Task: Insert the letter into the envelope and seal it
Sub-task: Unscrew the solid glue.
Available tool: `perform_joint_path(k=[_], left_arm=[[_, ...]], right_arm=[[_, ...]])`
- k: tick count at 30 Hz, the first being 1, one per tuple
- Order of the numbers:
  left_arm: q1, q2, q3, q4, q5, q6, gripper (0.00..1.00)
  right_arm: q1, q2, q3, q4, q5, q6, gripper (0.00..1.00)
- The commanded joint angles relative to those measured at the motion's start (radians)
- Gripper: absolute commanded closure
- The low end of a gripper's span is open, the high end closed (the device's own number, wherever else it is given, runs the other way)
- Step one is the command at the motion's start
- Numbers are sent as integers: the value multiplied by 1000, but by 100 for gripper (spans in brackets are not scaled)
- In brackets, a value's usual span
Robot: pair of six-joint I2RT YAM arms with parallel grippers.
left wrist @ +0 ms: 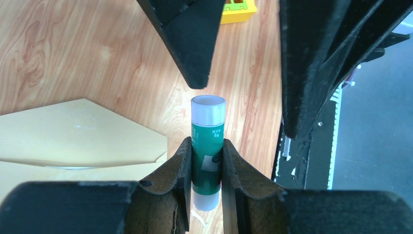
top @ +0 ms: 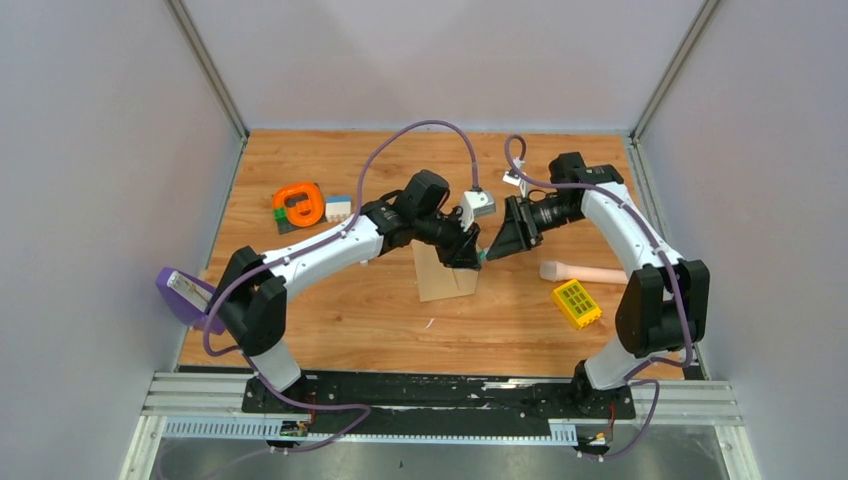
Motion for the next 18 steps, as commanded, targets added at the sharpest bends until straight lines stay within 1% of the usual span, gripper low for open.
perform_joint_path(k=[1,3,5,6,7,8,9,10,11,14,17,18], left_arm=[[0,-39,31,14,110,11,100],[0,-38,25,19,186,3,100],[0,-35,20,27,270,-6,100],[0,-30,18,30,336,-23,100],[0,-28,14,42,369,-34,100],[0,-23,7,53,433,-61,100],[0,-21,2,74,462,-74,100],[-1,-16,-2,82,512,-92,100],[-1,-15,-4,92,531,-99,100],[-4,-4,-10,102,588,-121,100],[-10,6,-24,139,633,-157,100],[-14,11,-29,150,639,-163,100]], right_arm=[[-4,-124,9,31,-1,-276,25],[-8,-204,-44,72,-17,-435,23],[-10,-304,-141,147,-21,-585,20],[-12,-353,-178,172,-30,-727,20],[-15,-403,-219,187,-44,-835,20],[-21,-452,-261,212,-61,-920,16],[-23,-503,-302,246,-73,-991,13],[-25,-546,-337,279,-82,-1049,9],[-28,-560,-341,282,-95,-1098,9],[-29,-537,-304,272,-127,-1143,12],[-29,-555,-326,268,-176,-1294,12],[-29,-556,-322,263,-191,-1311,13]])
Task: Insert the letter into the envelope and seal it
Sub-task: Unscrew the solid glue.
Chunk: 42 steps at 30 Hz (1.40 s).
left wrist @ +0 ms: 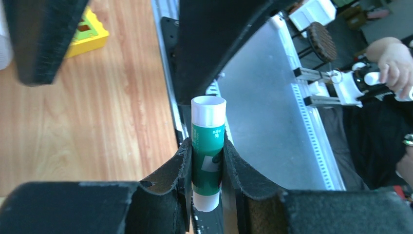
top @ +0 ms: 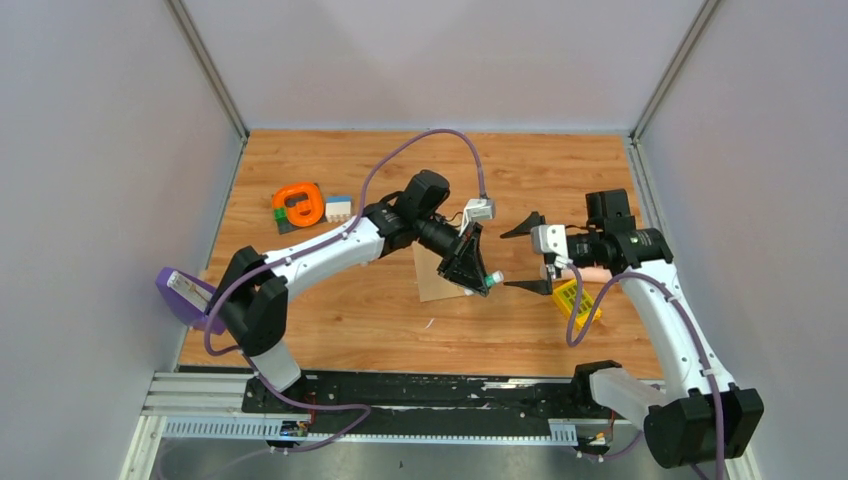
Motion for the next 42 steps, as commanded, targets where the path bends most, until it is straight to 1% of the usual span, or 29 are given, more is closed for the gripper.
perform_joint_path(k=[1,3,6,8,10,11,13,18,21,24,27,32,40,42], left_arm=[[-17,12,-18,74,130,-62,100],[-26,20,-18,67,139,-57,100],[-28,22,-10,40,139,-37,100],[-28,21,-8,27,135,-24,100],[-28,24,-9,25,132,-20,100],[-28,24,-8,24,127,-17,100],[-28,26,-4,16,122,-10,100],[-28,30,3,7,122,-6,100],[-28,37,5,6,121,-6,100],[-27,44,9,4,120,-6,100],[-28,44,12,-8,115,3,100],[-28,44,17,-17,114,11,100],[-28,45,20,-30,115,21,100],[-28,46,20,-31,115,21,100]], right_arm=[[-8,1,9,39,-121,-271,13],[-8,5,27,3,-137,-306,20],[-7,2,32,-96,-148,-441,40],[-8,7,41,-180,-157,-528,46],[-6,17,51,-297,-161,-653,52],[-6,20,54,-346,-158,-706,53],[-6,19,58,-421,-141,-781,53],[-6,-4,60,-481,-57,-812,50],[-6,0,77,-517,-85,-832,50],[2,2,92,-520,-120,-837,50],[14,12,106,-521,-122,-830,50],[48,35,106,-521,-100,-822,54],[86,57,103,-521,-83,-793,55],[98,61,101,-521,-73,-788,58]])
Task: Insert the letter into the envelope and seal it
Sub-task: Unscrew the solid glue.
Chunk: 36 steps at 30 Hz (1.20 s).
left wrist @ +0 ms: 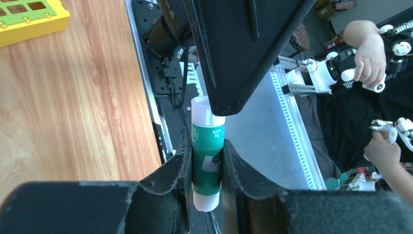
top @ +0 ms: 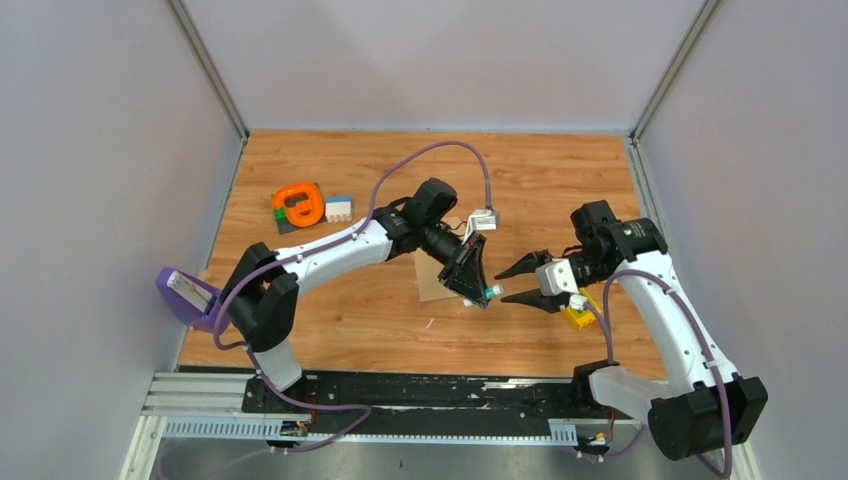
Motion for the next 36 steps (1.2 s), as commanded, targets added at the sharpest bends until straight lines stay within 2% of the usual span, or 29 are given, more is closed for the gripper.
perform_joint_path(k=[1,5,16,28,32,36], left_arm=[[-4,2,33,-7,16,25,100],[-4,1,37,-11,20,29,100],[-4,-5,41,-18,44,31,100],[-3,-19,71,-80,-5,91,100],[-4,-33,97,-140,-90,166,100],[-3,-48,109,-172,-188,202,100]], right_arm=[[26,8,21,-24,13,-105,60],[31,10,11,-24,30,-101,64],[33,20,1,-23,52,-100,66],[46,34,0,-24,60,-60,92],[57,45,5,-23,47,30,92],[67,71,34,-23,0,189,88]])
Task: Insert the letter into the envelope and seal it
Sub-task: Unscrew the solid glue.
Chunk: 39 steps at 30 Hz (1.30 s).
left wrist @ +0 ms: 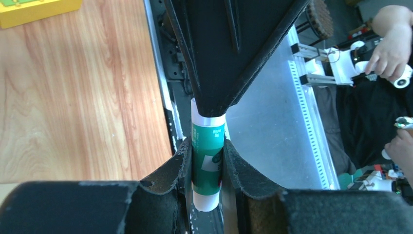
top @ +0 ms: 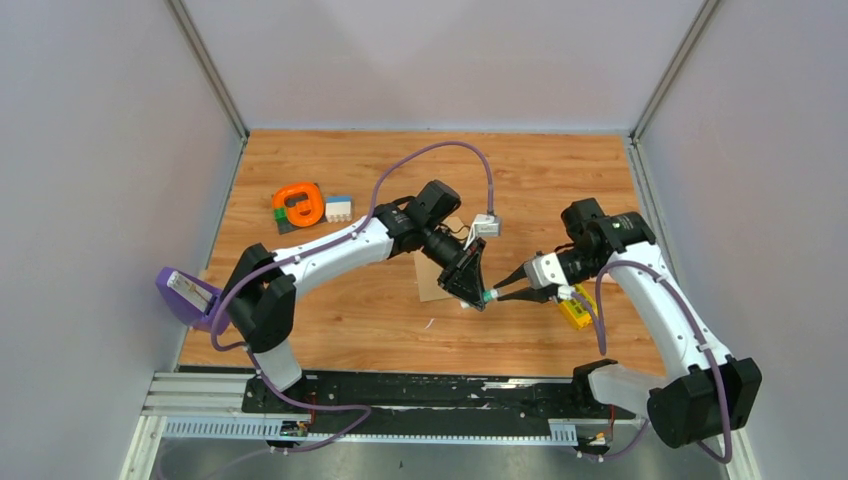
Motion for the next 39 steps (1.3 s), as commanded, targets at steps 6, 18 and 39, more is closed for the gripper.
perform_joint_path(k=[6,18,39], left_arm=[[-1,-57,73,-5,-182,84,100],[1,-82,87,-29,-214,108,100],[1,-70,74,-61,14,121,100]], right_arm=[[23,63,62,-24,-100,356,86],[22,67,52,51,-97,555,65],[17,-60,32,234,71,317,53]])
